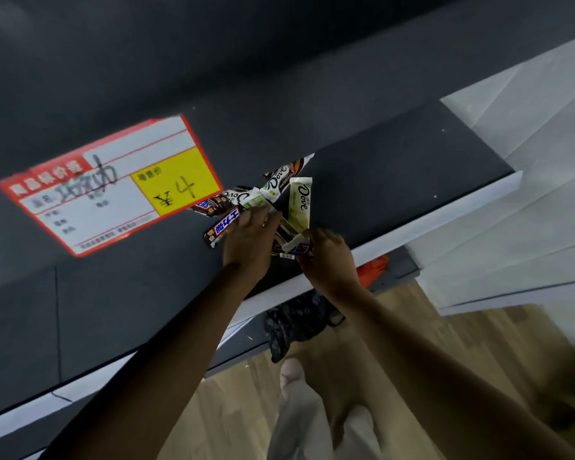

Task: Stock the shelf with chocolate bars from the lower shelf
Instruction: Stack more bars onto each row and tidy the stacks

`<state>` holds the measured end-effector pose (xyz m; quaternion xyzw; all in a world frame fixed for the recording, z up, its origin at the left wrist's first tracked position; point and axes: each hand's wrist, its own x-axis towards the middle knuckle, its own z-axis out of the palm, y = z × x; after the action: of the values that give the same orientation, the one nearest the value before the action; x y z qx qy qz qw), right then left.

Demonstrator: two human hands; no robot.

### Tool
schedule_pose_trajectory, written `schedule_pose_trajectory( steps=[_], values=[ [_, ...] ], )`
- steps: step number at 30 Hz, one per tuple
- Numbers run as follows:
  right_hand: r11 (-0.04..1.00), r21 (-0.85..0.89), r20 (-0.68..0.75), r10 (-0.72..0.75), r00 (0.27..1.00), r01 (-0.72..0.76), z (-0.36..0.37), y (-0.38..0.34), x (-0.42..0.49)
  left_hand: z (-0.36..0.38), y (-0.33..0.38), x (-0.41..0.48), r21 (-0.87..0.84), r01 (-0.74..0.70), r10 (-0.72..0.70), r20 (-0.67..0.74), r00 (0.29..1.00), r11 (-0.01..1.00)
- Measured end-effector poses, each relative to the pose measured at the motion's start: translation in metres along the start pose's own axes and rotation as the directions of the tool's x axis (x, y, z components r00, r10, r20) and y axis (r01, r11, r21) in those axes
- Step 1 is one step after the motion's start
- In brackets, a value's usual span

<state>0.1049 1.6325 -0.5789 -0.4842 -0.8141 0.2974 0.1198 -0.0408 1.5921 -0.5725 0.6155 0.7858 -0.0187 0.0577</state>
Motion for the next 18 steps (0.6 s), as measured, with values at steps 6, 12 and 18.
schedule_pose_trajectory(
  steps=[6,12,18],
  values=[
    [0.995,-0.1,0.052,0.03,0.998,-0.025,0.017,0.008,0.004,0.008,-0.008,0.025,0.145,-0.107,0.095,0.09,0.991,0.984],
    [0.982,-0.188,0.043,-0.001,0.999,0.009,0.017,0.009,0.005,0.01,-0.011,0.025,0.087,-0.089,0.082,0.085,0.993,0.992],
    [0.994,-0.105,0.073,0.013,0.997,-0.005,0.01,0.011,0.003,0.007,-0.014,0.023,-0.021,-0.122,0.122,-0.01,0.993,0.992]
  ],
)
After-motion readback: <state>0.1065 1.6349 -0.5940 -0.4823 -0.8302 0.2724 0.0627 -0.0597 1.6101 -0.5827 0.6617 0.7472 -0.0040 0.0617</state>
